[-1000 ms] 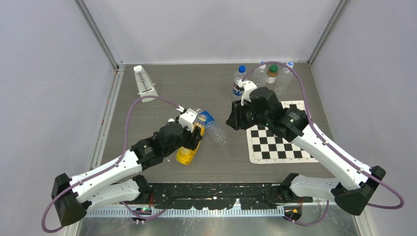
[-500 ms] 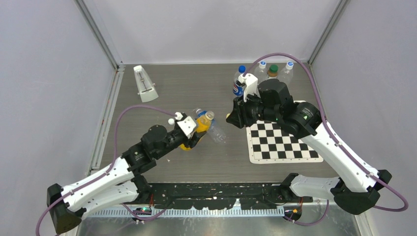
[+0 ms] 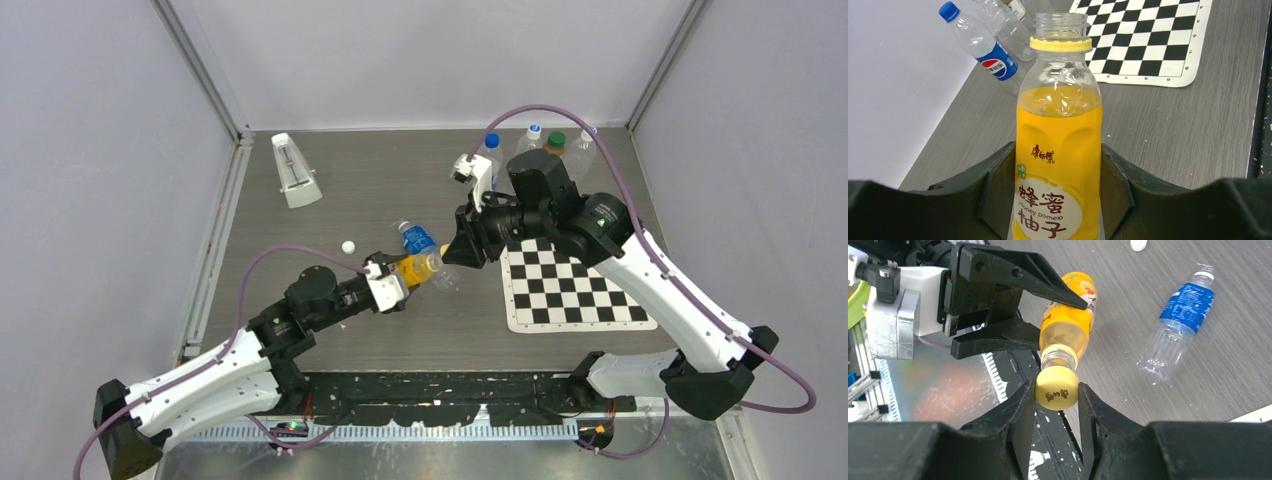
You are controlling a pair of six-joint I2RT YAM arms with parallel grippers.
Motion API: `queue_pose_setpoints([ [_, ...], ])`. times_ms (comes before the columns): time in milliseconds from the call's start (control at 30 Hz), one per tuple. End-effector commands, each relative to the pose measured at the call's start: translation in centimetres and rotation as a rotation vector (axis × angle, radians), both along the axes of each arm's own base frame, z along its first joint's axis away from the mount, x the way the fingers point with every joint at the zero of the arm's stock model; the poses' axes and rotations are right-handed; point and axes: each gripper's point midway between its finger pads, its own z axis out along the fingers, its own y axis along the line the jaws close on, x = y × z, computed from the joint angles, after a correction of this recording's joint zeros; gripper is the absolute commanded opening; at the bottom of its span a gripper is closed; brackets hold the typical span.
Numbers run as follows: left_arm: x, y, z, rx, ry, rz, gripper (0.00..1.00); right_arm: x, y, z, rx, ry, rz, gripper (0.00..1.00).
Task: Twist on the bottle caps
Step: Screw the bottle cap onto the plastic bottle.
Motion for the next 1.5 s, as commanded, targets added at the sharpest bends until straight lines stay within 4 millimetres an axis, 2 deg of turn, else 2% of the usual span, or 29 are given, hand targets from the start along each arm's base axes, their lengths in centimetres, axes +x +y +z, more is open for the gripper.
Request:
queue_pose_setpoints([
  [0, -0.4, -0.3, 3.1, -0.072, -0.090, -0.038, 0.19, -0.9, 0.9, 1.2, 0.039, -0.026, 0.109, 0.05],
  [233, -0.7, -0.1, 3.3, -0.087, -0.088, -0.040, 0.18, -0.8, 1.4, -0.6, 0.004, 0.008, 0.153, 0.05],
  [433, -0.6, -0.1, 3.5, -0.101, -0.069, -0.032, 0.17, -1.3, 1.9, -0.8, 0.020, 0.024, 0.190, 0.05],
  [867, -0.5, -0.4, 2.9, -0.062, 0.013, -0.025, 0.16, -0.9, 2.2, -1.6, 0.012, 0.022, 0.192, 0.05],
  [1067, -0.9, -0.5, 3.2, -0.083, 0.041, -0.035, 0.15, -0.3, 1.7, -2.9, -0.040, 0.017, 0.175, 0.11],
  [1300, -0.9, -0.4, 3.6, -0.087, 0.075, -0.021, 0.14, -0.2, 1.7, -3.4, -0.062, 0.017, 0.190, 0.15],
  [1467, -1.1, -0.4, 2.9, -0.057, 0.122, -0.025, 0.12, -0.2, 1.8, -3.6, -0.067, 0.012, 0.202, 0.16],
])
